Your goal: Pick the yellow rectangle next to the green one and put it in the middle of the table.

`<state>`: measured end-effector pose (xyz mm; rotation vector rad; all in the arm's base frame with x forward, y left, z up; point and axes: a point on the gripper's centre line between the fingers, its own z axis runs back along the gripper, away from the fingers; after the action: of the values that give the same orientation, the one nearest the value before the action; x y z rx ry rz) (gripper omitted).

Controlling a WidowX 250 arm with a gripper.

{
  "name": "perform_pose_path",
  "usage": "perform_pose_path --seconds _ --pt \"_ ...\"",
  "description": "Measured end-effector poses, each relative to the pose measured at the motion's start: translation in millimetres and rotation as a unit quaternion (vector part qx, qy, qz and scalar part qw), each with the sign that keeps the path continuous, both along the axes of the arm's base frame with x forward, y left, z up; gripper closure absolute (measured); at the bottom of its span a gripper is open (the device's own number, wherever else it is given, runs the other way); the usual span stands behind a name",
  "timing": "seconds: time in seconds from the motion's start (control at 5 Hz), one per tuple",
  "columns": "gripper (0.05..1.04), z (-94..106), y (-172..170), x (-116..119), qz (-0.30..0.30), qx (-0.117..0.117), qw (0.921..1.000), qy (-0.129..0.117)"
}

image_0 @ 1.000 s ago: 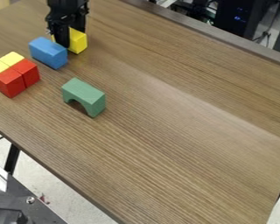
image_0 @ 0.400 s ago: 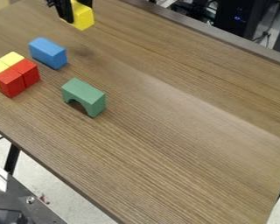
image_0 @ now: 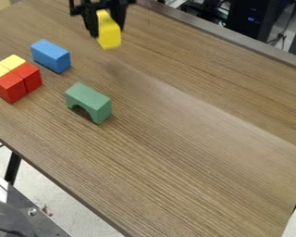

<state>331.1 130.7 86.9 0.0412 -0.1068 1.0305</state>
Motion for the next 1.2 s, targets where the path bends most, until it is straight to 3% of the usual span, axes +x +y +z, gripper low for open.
perform_pose_path --seconds 0.2,0.4,0.6,1.0,1.2 --pt "0.512 -7.6 -25 -8 -0.073 0.010 0.9973 0.003" --pt "0.512 -17.6 -49 -15 -0.148 0.008 0.9889 0.014" --pt "0.512 -25.7 -71 -21 -0.226 0.017 0.9739 0.010" --pt "0.512 -30.0 -97 -19 -0.317 0.014 0.9480 -0.030" --pt "0.512 -26.1 -105 -15 -0.340 0.010 0.9393 -0.046"
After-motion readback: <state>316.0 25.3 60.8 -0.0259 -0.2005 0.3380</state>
